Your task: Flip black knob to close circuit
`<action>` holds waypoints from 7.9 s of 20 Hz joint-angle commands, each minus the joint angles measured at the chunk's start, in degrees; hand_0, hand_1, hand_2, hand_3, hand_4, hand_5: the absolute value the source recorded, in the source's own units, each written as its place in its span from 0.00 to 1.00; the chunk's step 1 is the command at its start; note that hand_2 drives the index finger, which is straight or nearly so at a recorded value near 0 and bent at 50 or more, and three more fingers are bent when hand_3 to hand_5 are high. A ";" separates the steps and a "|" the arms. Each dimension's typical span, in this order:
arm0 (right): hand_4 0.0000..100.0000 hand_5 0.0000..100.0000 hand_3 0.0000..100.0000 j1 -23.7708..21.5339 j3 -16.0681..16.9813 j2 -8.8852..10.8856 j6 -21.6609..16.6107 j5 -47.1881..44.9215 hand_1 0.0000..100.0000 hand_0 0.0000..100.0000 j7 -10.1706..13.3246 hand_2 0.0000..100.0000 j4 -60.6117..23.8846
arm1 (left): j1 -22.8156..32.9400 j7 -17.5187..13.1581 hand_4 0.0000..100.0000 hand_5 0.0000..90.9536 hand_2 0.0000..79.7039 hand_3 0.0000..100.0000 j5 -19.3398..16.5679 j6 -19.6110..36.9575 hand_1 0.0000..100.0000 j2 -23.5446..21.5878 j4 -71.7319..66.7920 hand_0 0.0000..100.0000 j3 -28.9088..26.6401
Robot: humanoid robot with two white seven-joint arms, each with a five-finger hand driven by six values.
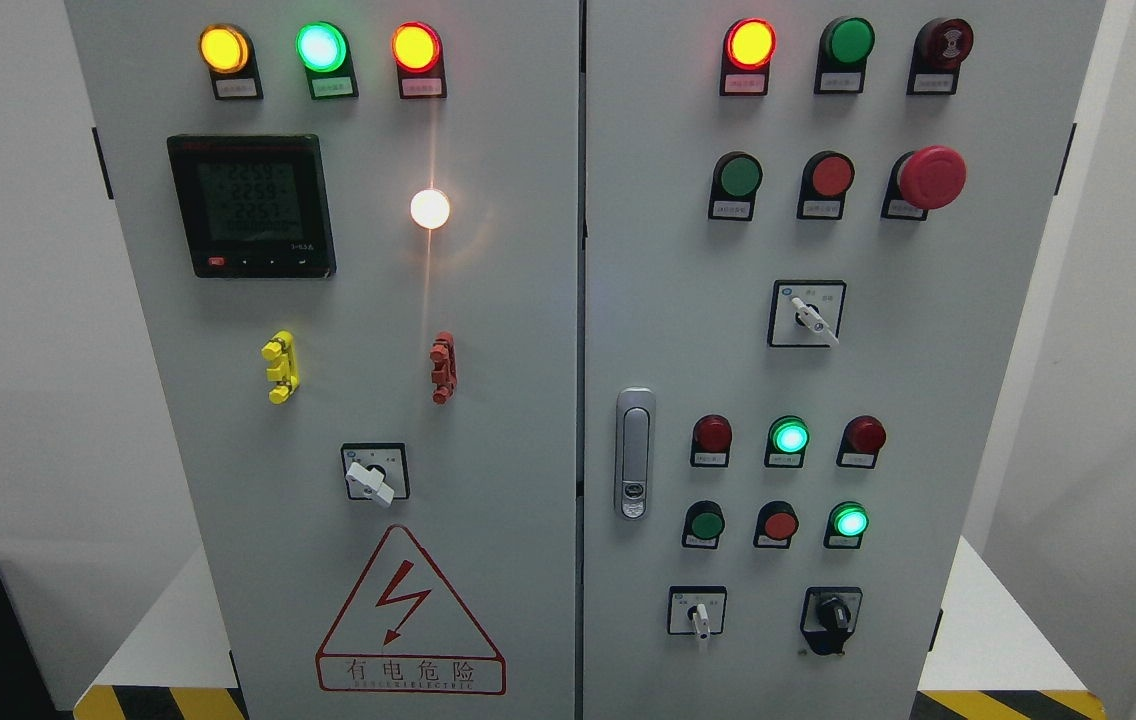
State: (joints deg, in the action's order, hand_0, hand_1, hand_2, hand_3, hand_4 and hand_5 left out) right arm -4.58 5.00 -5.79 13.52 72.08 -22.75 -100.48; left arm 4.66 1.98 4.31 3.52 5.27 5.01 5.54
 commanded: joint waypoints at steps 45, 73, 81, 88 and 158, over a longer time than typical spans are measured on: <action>0.90 0.81 1.00 20.75 4.84 -1.15 2.12 9.74 0.01 0.00 0.86 0.89 3.71 | 0.00 0.04 0.00 0.00 0.00 0.00 0.00 0.00 0.56 0.00 0.00 0.12 0.00; 0.90 0.81 1.00 20.84 7.74 -1.33 2.21 8.60 0.01 0.00 2.89 0.88 2.57 | 0.00 0.04 0.00 0.00 0.00 0.00 0.00 0.00 0.56 0.00 0.00 0.12 0.00; 0.90 0.81 1.00 20.84 8.01 -1.33 2.12 8.08 0.01 0.00 2.80 0.88 1.52 | 0.00 0.04 0.00 0.00 0.00 0.00 0.00 0.00 0.56 0.00 0.00 0.12 0.00; 0.90 0.82 1.00 20.75 7.83 -1.41 2.12 7.02 0.01 0.00 2.89 0.88 1.08 | 0.00 0.04 0.00 0.00 0.00 0.00 0.00 0.00 0.56 0.00 0.00 0.12 0.00; 0.00 0.00 0.00 -13.26 -3.86 -0.89 -21.17 -84.12 0.00 0.00 13.78 0.00 -14.13 | 0.00 0.04 0.00 0.00 0.00 0.00 0.00 0.00 0.56 0.00 0.00 0.12 0.00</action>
State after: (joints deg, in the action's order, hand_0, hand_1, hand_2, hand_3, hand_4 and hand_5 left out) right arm -17.57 0.20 -6.75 -7.73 -11.03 -8.95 -114.79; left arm 4.66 1.98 4.31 3.52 5.27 5.01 5.54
